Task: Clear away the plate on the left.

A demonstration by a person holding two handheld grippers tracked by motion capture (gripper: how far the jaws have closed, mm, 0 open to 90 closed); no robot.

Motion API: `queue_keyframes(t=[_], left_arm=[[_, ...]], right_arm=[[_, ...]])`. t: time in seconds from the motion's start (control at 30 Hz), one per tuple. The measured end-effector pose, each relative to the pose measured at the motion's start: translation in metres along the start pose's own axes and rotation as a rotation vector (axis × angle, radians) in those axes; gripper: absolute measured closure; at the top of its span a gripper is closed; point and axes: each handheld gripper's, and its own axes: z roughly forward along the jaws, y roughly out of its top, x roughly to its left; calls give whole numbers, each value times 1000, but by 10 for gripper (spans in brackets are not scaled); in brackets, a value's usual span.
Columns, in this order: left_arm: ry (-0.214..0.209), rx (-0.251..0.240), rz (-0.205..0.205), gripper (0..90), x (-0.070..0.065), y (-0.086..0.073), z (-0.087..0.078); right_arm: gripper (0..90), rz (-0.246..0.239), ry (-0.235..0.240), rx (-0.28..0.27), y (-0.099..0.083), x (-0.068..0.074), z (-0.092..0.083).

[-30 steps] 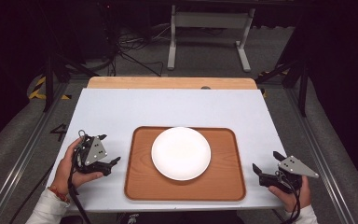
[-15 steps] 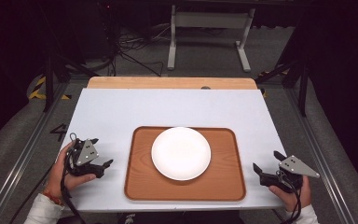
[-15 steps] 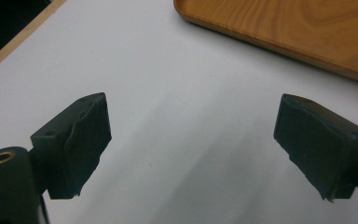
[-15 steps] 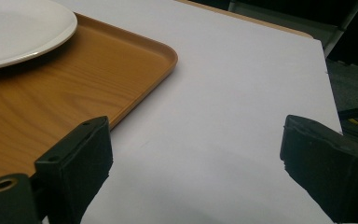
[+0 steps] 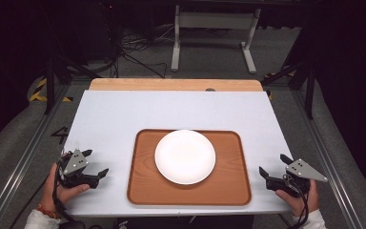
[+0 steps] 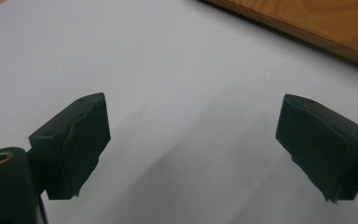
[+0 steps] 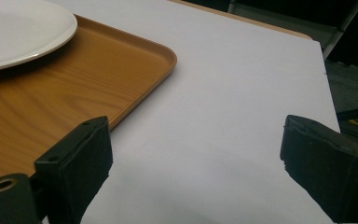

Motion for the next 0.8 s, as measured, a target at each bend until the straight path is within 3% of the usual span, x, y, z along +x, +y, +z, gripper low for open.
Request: queue_keyframes(t=[0.07,0.13,0.8], left_arm=[[-19,-24,-32,106,0,-1,-5],[5,-41,-23,109,-2,0,-9],[14,-104,2,108,-8,6,-20]], right_arm=[[97,1,1,-3,0,0,0],[97,-1,1,-4,0,0,-1],[96,-25,7,5,4,7,0]])
